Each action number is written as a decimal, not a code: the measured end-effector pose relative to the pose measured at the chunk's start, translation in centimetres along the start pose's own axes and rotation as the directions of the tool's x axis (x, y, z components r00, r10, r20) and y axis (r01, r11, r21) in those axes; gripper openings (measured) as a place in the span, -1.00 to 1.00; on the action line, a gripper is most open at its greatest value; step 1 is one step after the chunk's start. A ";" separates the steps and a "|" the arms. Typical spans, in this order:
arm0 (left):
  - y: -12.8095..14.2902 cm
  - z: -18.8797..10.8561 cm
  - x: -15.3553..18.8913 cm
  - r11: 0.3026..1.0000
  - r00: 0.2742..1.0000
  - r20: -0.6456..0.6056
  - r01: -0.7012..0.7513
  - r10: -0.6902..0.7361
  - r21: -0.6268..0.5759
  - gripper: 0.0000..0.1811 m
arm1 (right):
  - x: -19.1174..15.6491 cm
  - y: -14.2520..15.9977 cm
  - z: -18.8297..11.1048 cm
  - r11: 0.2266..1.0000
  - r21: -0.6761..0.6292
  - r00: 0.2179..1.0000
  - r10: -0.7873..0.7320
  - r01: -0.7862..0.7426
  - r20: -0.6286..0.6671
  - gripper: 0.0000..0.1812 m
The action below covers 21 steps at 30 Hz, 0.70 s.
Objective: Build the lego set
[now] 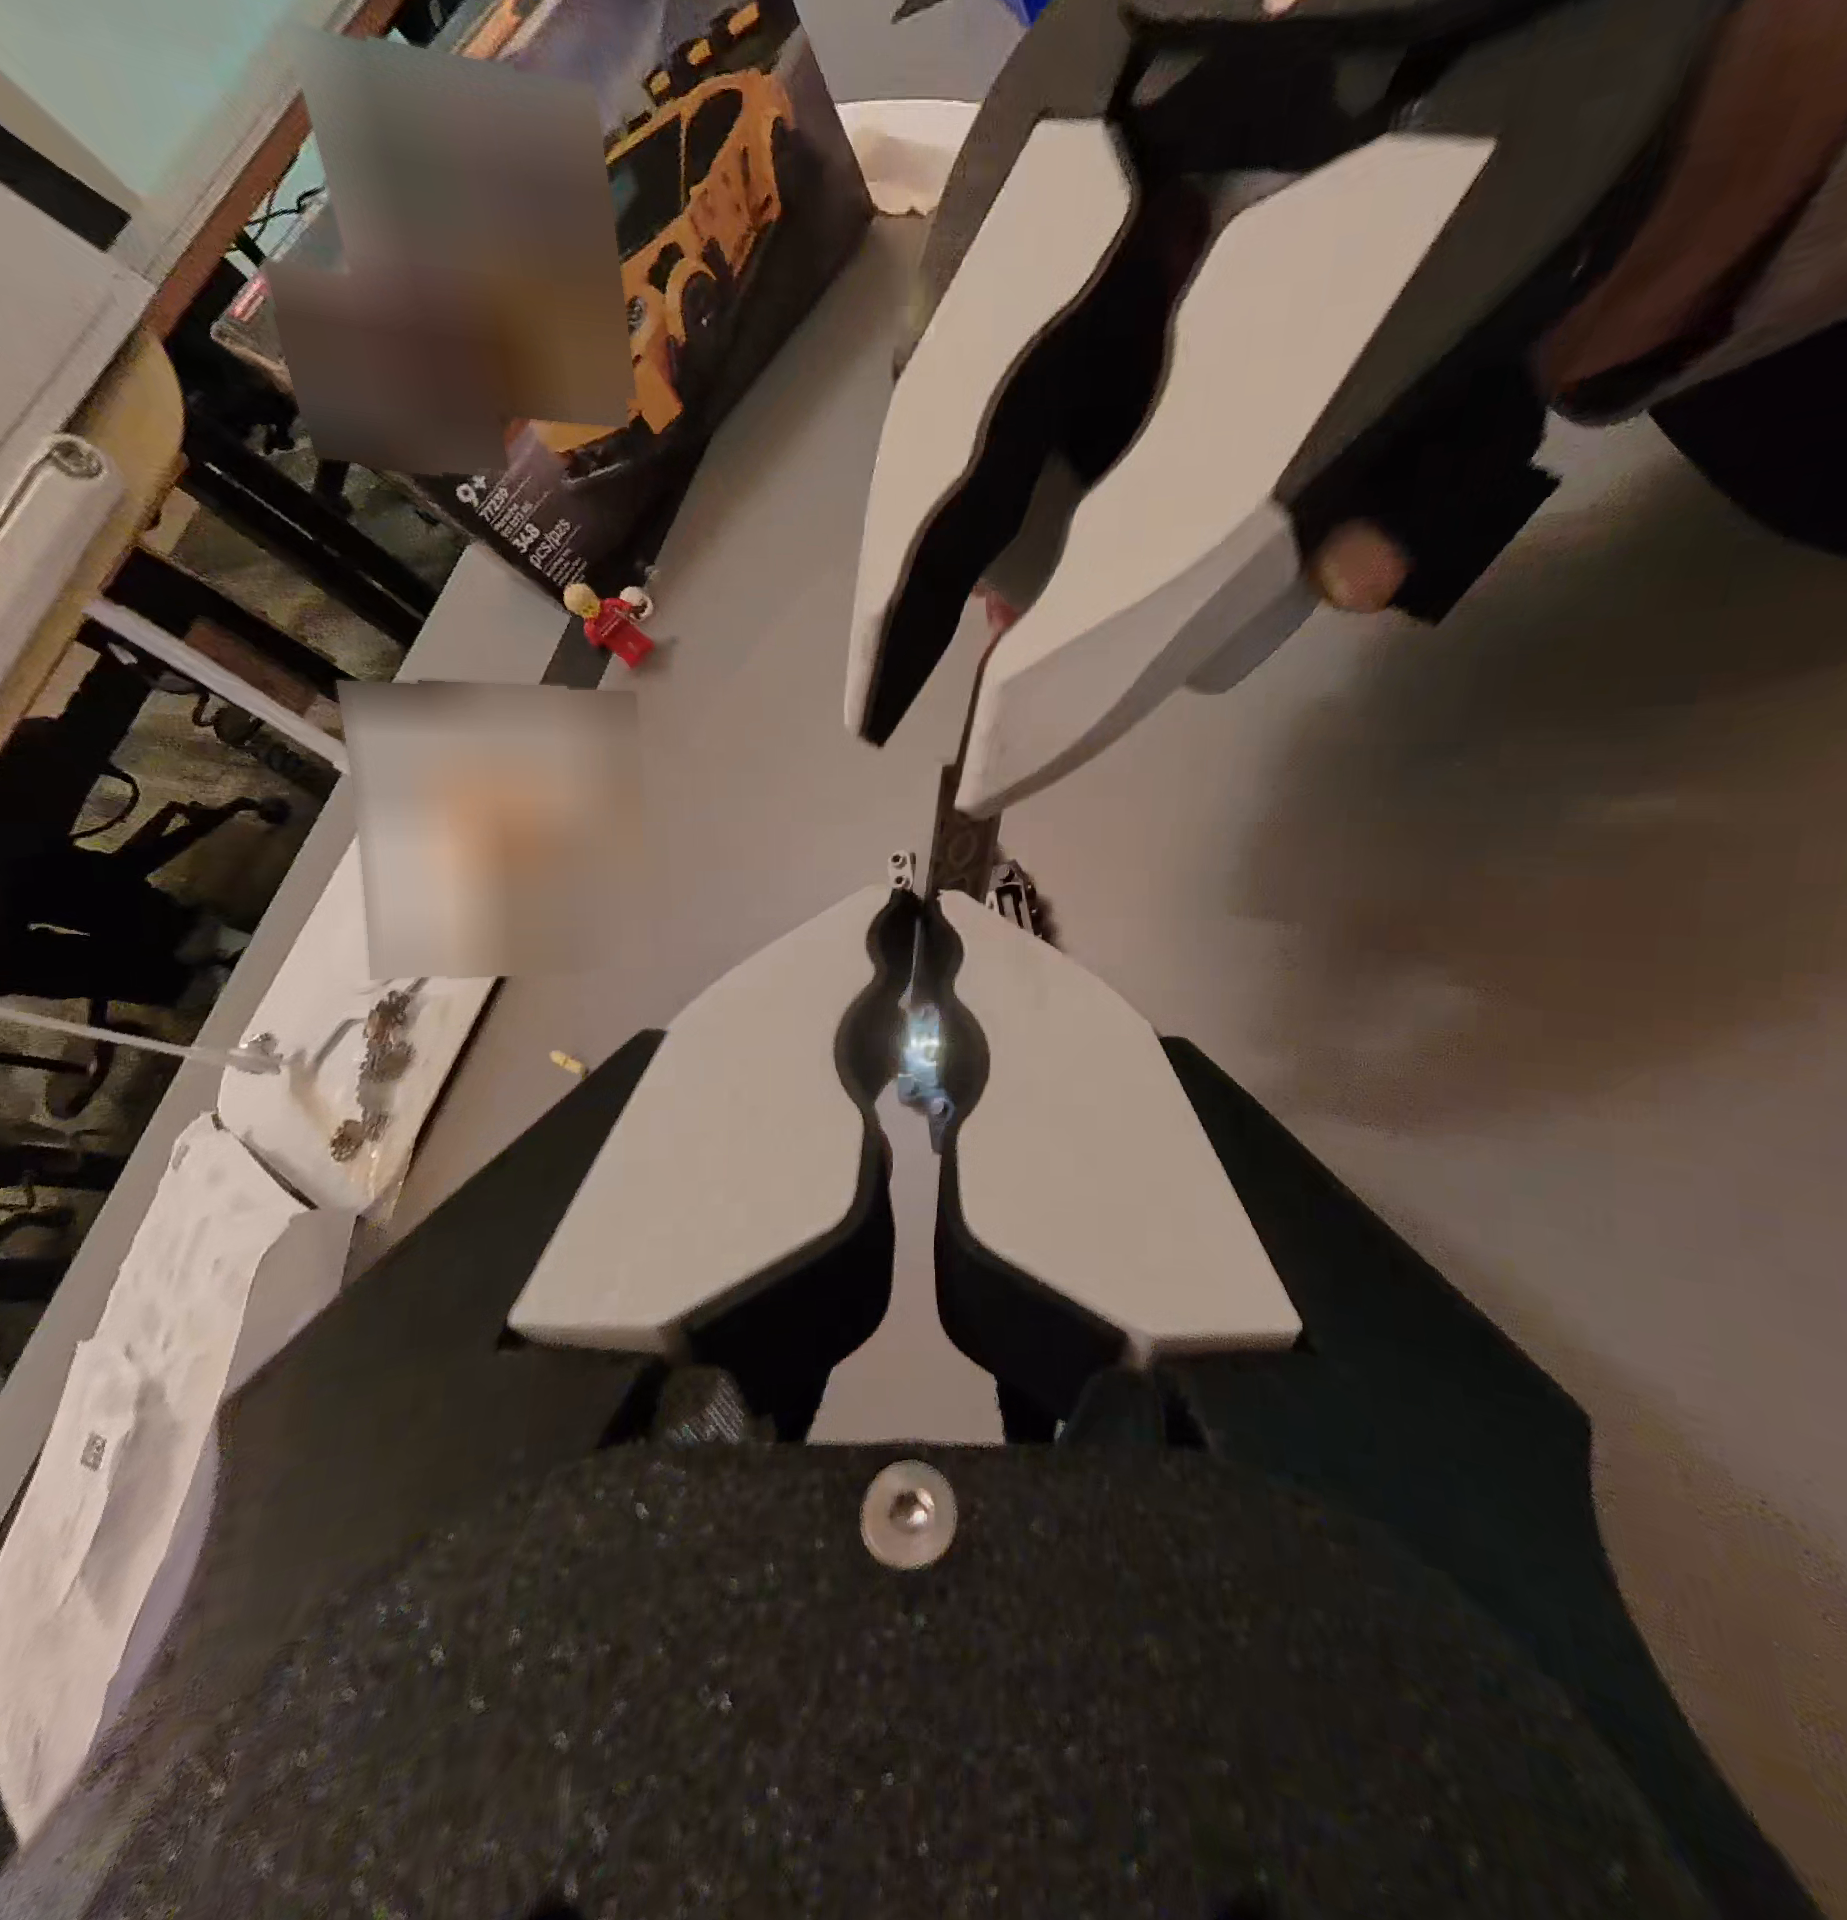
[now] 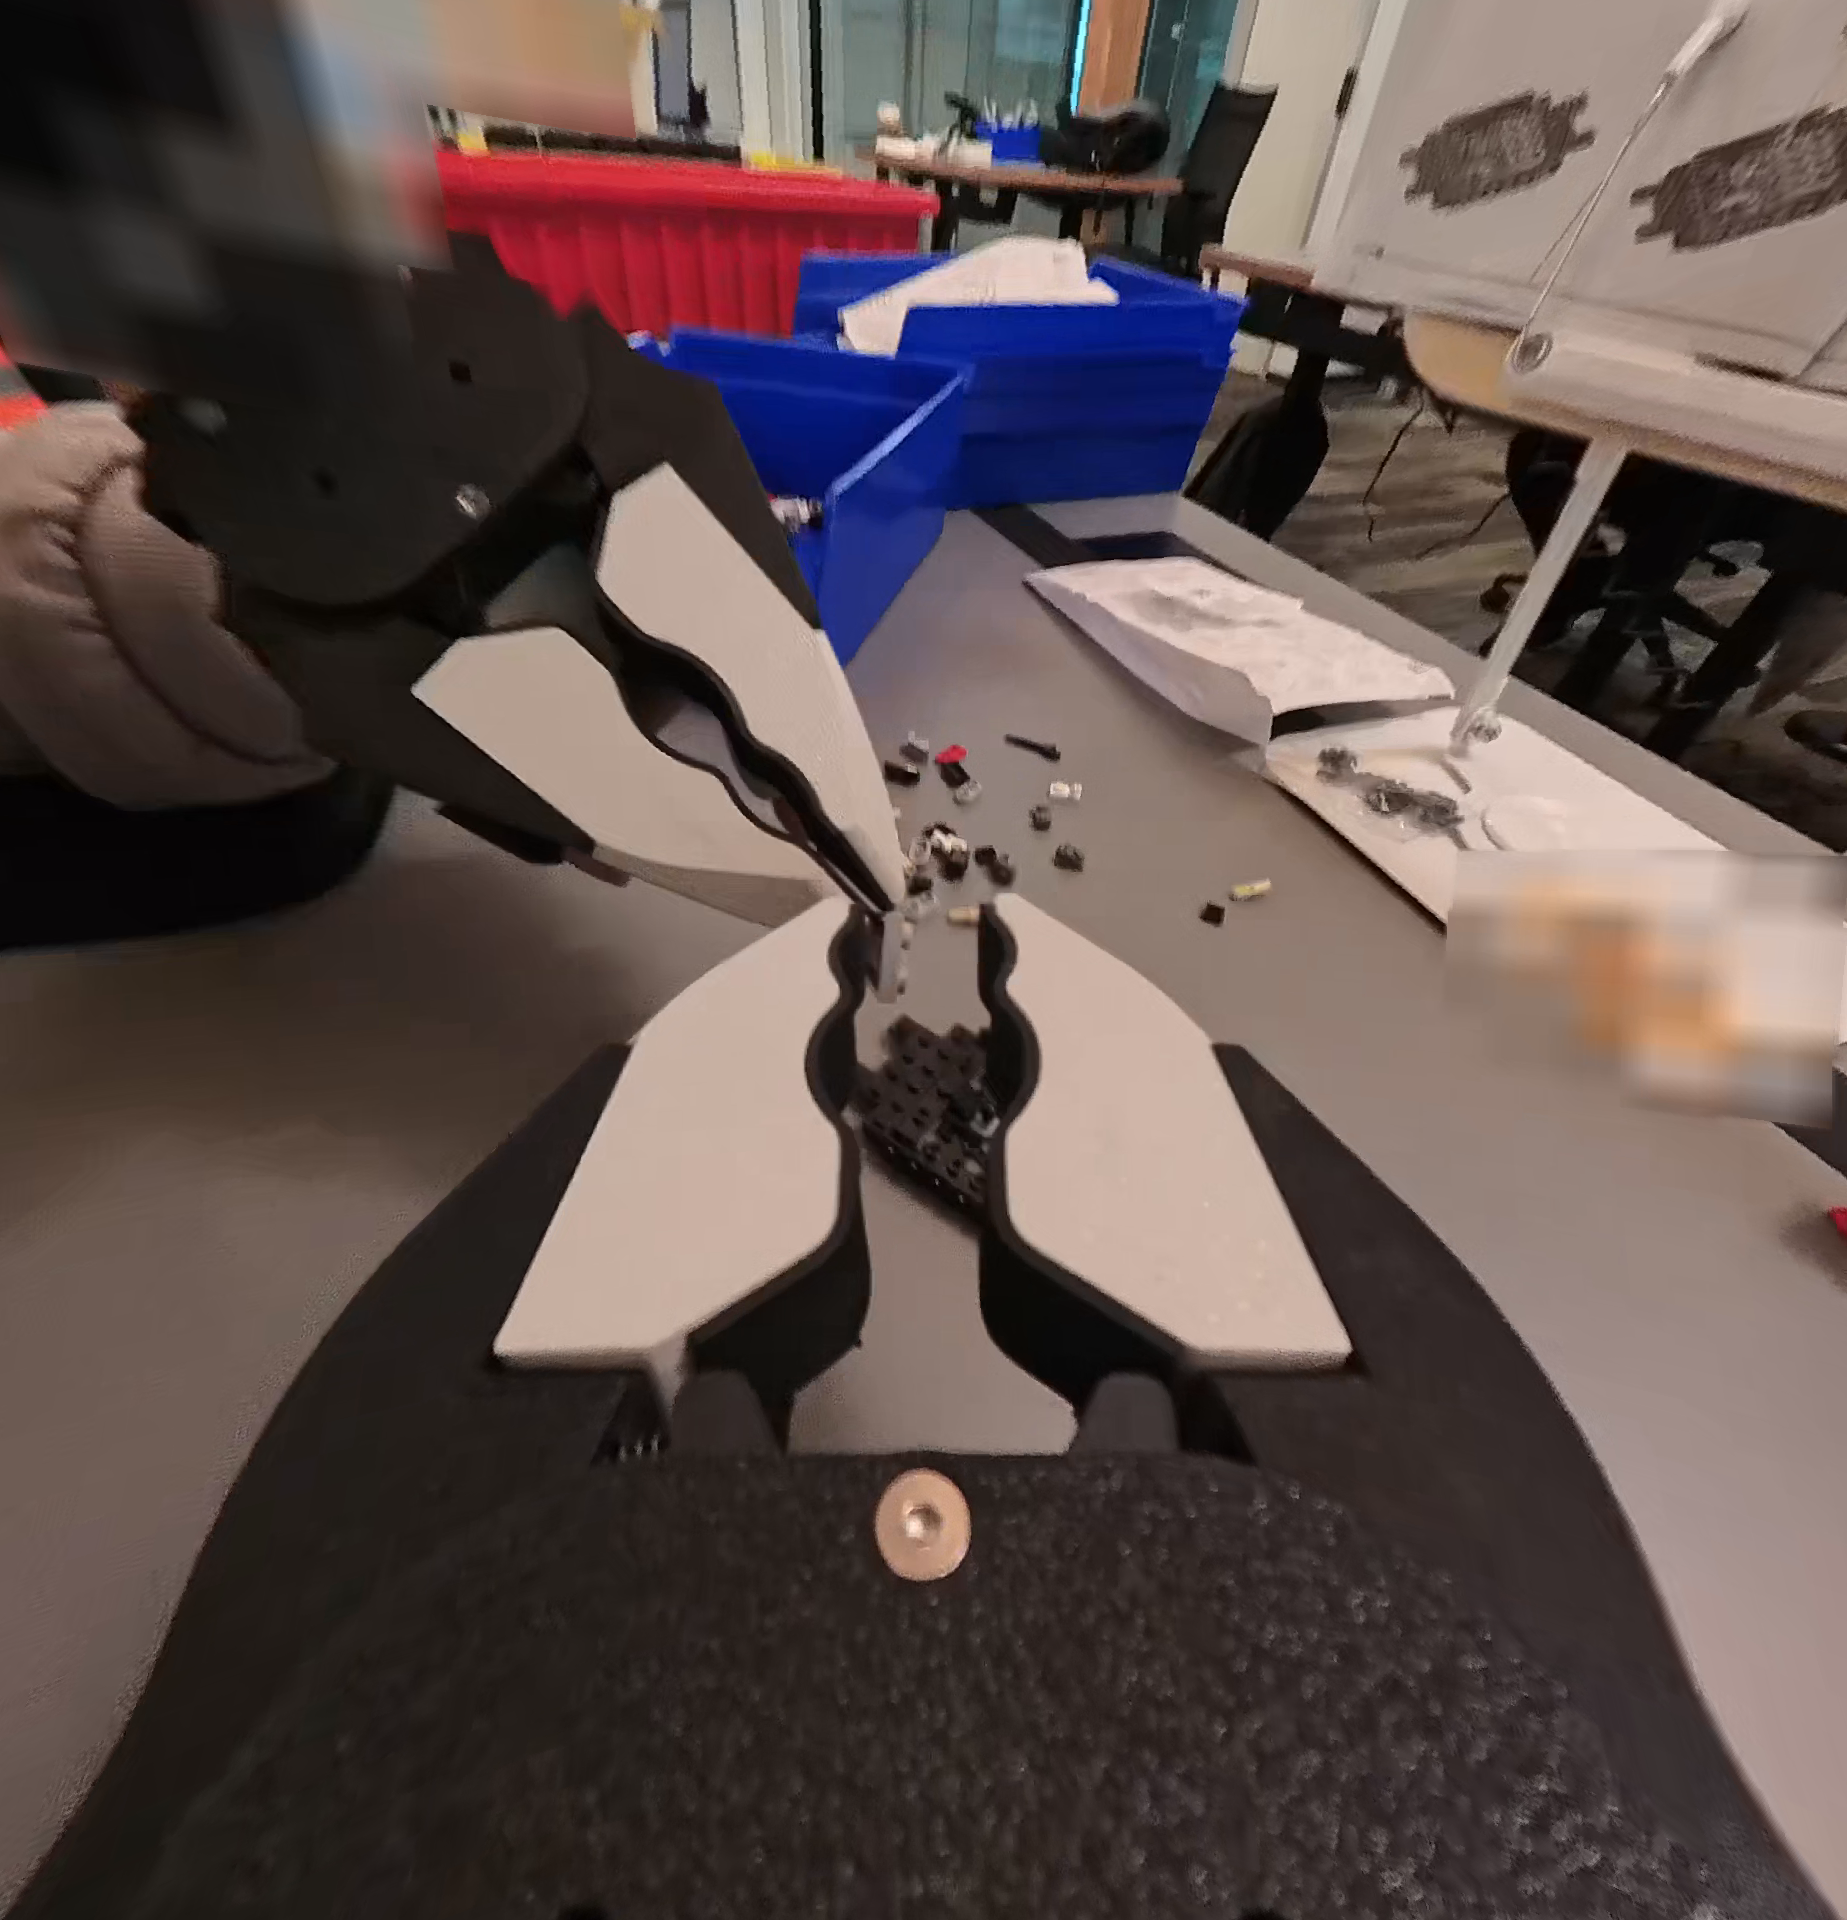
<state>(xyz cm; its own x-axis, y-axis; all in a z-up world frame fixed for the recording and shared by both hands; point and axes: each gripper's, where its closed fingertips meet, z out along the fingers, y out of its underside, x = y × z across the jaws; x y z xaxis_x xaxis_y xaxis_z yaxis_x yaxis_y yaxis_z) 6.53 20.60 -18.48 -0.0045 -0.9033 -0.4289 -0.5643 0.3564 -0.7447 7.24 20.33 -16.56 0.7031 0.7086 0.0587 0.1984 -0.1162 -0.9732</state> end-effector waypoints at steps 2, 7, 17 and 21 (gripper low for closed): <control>-0.1 0.5 0.5 1.000 1.000 0.001 -0.023 0.023 0.001 -0.98 | -0.2 0.8 0.1 1.000 -0.023 1.000 -0.014 0.014 0.027 -0.90; -0.3 0.8 0.7 0.995 0.997 -0.044 0.061 -0.058 0.082 -0.97 | -0.5 1.0 -0.2 0.994 -0.037 0.993 -0.104 0.106 0.048 -0.95; -1.5 -3.1 3.7 0.669 0.432 -0.786 0.743 -0.443 0.032 -0.66 | -4.3 -1.5 -2.9 0.936 0.200 0.917 -0.331 0.290 0.222 -0.95; -2.7 -4.3 5.4 0.619 0.237 -0.894 0.784 -0.380 -0.056 -0.72 | -5.9 -1.6 -3.1 0.928 0.235 0.891 -0.350 0.289 0.288 -0.95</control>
<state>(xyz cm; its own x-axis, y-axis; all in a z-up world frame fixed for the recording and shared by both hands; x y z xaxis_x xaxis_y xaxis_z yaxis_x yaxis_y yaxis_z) 4.45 13.74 -16.62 -0.5244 -0.5629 0.6389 -0.3987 -0.5006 -0.7684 4.86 14.18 -14.62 0.3602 0.8728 0.3293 0.2273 0.2602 -0.9384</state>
